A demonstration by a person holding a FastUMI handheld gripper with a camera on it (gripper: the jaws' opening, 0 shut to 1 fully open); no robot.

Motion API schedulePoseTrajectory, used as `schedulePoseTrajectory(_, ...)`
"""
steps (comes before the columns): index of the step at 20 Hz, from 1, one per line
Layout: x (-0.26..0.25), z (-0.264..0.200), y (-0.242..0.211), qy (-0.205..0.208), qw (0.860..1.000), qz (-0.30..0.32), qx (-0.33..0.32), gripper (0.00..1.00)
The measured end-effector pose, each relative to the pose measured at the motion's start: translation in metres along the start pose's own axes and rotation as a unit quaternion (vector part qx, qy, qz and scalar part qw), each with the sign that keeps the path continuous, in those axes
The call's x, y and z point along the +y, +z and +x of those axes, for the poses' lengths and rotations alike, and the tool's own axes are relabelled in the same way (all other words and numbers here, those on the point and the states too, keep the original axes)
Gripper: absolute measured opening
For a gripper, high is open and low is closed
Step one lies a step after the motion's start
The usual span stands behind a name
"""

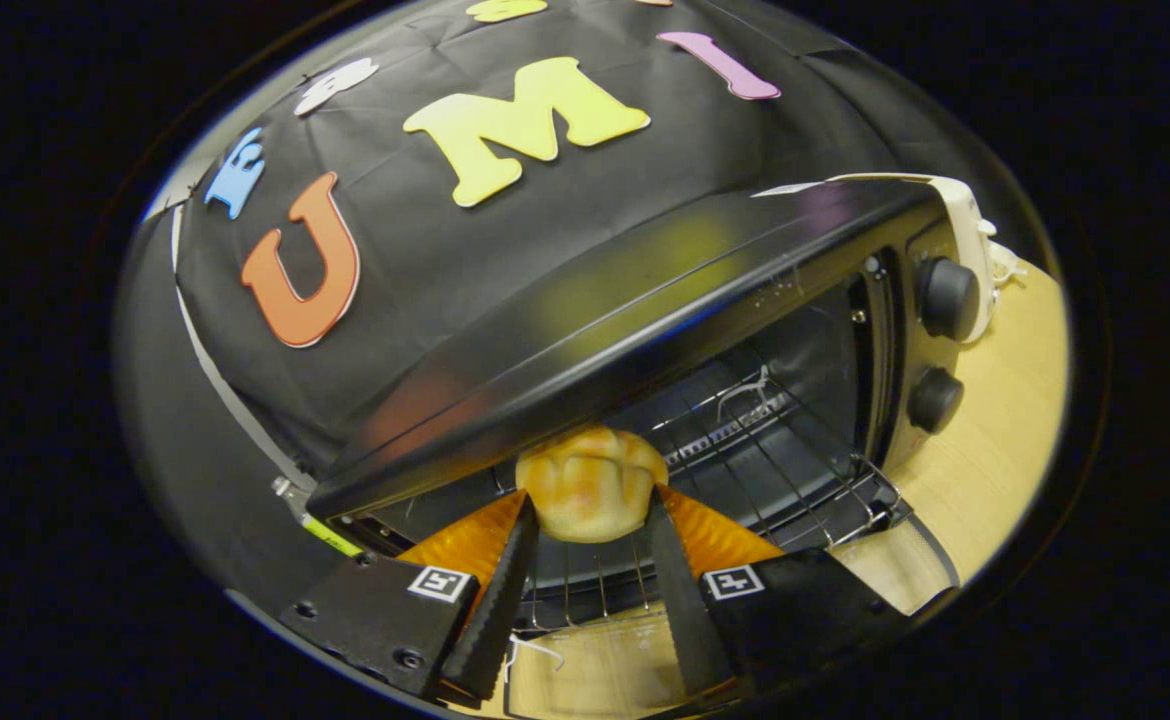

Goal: Open the toaster oven, put the food inside, and close the toaster oven door.

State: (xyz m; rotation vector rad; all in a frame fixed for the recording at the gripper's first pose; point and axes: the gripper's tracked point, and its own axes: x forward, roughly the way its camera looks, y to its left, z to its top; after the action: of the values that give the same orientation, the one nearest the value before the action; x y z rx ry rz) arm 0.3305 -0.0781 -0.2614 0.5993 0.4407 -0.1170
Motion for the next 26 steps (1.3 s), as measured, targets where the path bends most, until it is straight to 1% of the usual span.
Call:
schedulePoseTrajectory(3,-0.004,0.003,-0.002,-0.01,1.0,-0.018,0.005,0.79)
schedulePoseTrajectory(5,0.004,0.002,-0.001,0.001,1.0,-0.02,0.004,0.89)
schedulePoseTrajectory(7,0.003,-0.005,-0.004,-0.006,1.0,-0.026,0.009,1.0)
schedulePoseTrajectory(11,0.005,-0.029,-0.008,-0.024,0.999,-0.04,0.008,1.0)
schedulePoseTrajectory(14,0.009,-0.063,-0.012,-0.044,0.996,-0.078,0.002,1.0)
schedulePoseTrajectory(16,0.014,-0.091,-0.02,-0.045,0.994,-0.099,-0.002,1.0)
schedulePoseTrajectory(19,0.014,-0.141,-0.029,-0.058,0.987,-0.15,-0.015,1.0)
schedulePoseTrajectory(22,0.017,-0.189,-0.04,-0.056,0.981,-0.181,-0.033,1.0)
schedulePoseTrajectory(26,0.0,-0.232,-0.055,-0.082,0.97,-0.225,-0.037,1.0)
